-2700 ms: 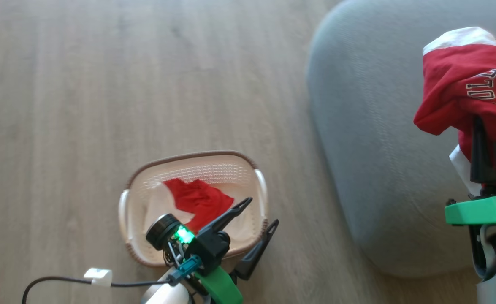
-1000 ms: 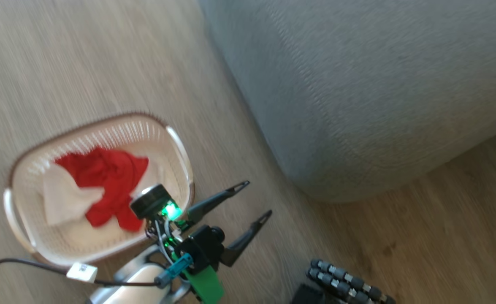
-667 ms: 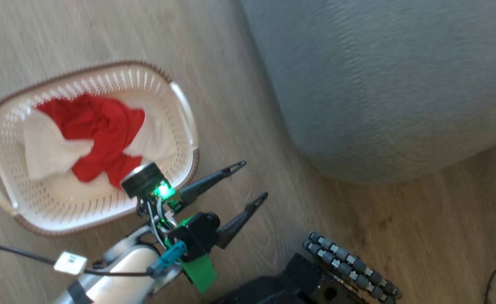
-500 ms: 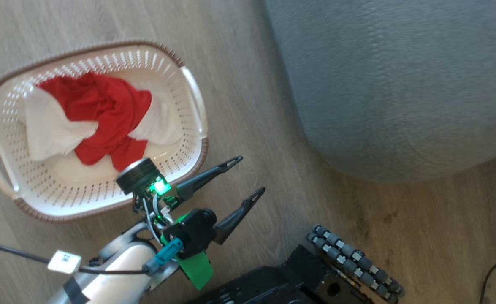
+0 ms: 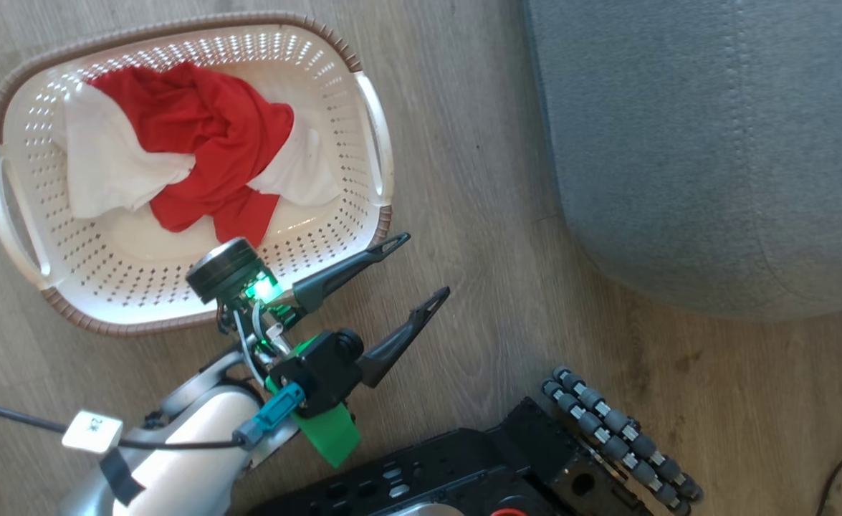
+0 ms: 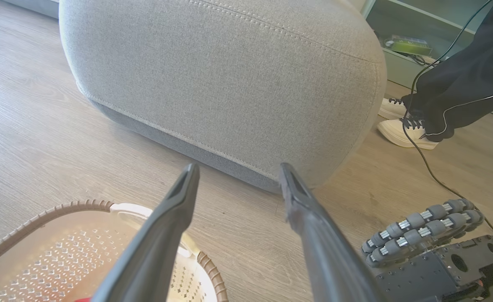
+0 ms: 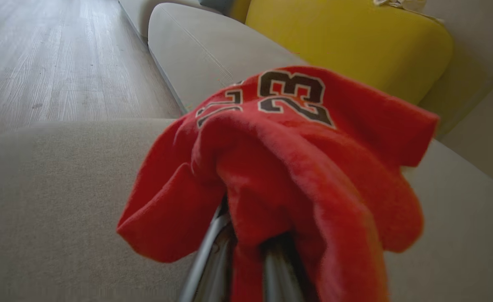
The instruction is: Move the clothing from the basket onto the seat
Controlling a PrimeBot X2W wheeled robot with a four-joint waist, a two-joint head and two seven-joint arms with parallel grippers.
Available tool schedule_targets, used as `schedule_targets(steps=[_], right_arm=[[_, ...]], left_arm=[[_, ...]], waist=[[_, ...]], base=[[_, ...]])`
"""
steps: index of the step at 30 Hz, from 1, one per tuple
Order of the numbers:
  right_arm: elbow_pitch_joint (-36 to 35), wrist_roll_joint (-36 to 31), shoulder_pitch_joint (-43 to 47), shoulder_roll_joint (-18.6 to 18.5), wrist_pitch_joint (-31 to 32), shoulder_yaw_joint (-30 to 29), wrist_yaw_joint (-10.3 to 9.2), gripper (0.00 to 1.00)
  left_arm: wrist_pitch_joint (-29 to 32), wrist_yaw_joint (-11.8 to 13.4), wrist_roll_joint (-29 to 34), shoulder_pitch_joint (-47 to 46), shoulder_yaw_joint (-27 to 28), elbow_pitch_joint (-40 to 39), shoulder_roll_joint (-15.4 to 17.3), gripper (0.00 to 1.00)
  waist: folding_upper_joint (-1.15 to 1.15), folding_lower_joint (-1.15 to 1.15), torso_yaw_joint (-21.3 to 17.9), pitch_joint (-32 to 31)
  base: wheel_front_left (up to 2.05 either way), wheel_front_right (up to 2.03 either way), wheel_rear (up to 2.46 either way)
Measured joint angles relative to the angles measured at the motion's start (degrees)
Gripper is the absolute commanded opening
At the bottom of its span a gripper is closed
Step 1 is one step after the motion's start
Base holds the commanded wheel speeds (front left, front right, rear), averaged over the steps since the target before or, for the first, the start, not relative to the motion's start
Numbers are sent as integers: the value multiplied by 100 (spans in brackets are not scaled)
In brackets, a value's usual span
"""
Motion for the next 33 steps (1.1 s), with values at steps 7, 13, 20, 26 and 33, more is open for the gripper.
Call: schedule_targets(steps=[7, 13, 20, 26, 33], right_arm=[[840, -120, -357, -85, 54, 240, 0, 0], [1088, -293, -389, -101, -4, 91, -1, 100], [983, -534, -56, -177, -38, 129, -1, 100], [769, -589, 431, -265, -38, 465, -1, 100], [125, -347, 940, -432, -38, 1005, 0, 100]], left_arm=[[0, 0, 0, -94, 8, 11, -32, 100], [0, 0, -24, -162, -64, 59, -193, 100], [0, 0, -115, -167, -75, 245, -400, 100], [0, 1, -18, -156, -226, 503, -688, 100], [0, 5, -180, 281, 57, 622, -1099, 100]], waist=[[0, 0, 122, 61], [0, 0, 187, -201], [0, 0, 279, -765], [1, -1, 384, -1462], [1, -1, 543, -2369]], base=[[0, 0, 0], [0, 0, 0], [0, 0, 0], [0, 0, 0], [0, 0, 0]])
